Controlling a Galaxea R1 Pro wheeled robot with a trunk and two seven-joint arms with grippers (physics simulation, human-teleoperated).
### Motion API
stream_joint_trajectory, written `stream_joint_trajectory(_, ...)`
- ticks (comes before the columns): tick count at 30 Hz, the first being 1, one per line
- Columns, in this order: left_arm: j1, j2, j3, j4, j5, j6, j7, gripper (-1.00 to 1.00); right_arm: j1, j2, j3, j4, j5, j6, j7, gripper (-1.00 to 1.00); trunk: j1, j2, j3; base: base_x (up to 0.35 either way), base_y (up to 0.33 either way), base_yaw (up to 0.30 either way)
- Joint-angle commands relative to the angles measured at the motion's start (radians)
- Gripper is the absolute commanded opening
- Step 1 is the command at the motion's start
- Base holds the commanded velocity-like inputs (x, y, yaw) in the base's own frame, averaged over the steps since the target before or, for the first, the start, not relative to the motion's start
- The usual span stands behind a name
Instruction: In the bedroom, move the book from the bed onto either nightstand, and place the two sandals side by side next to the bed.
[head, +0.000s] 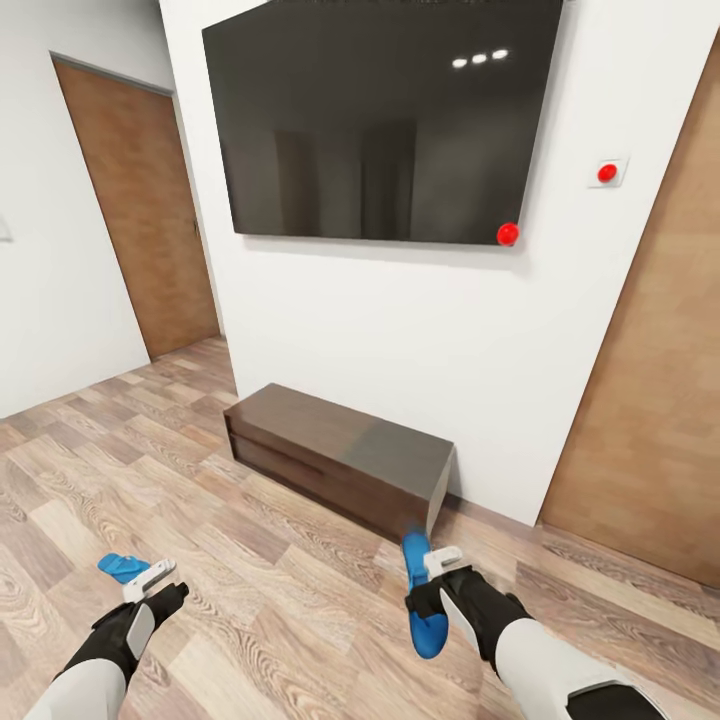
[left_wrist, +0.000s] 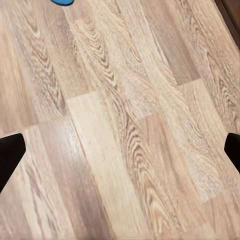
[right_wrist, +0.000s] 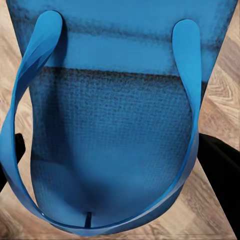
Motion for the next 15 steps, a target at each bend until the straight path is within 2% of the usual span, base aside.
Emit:
stream_joint_trajectory(1, -0.001, 0.000, 0.005, 0.007, -0.008, 0.003, 0.000, 1.00, 0.009, 0.000, 0.001, -0.002, 0.009, 0.005, 0.005, -1.00, -0.004, 0.007, 0.002, 0.000, 0.000, 0.000)
stream_joint_trajectory(7, -0.001, 0.007, 0.004, 0.084, -0.019, -0.029, 0.000, 1.00, 0.053, -0.002, 0.001, -0.001, 0.010, -0.022, 0.004, -1.00, -0.027, 0.049, 0.021, 0.000, 0.000, 0.000)
stream_joint_trajectory(13, 0.002, 0.002, 0.003, 0.176, -0.086, -0.074, 0.003, 1.00, 0.103, -0.008, 0.000, 0.009, 0.012, -0.040, -0.004, -1.00, -0.050, 0.091, 0.040, 0.000, 0.000, 0.000)
stream_joint_trajectory(15, 0.003, 0.002, 0.003, 0.203, -0.095, -0.100, 0.005, 1.00, 0.115, -0.010, -0.001, 0.010, 0.012, -0.041, -0.005, -1.00, -0.058, 0.105, 0.046, 0.000, 0.000, 0.000)
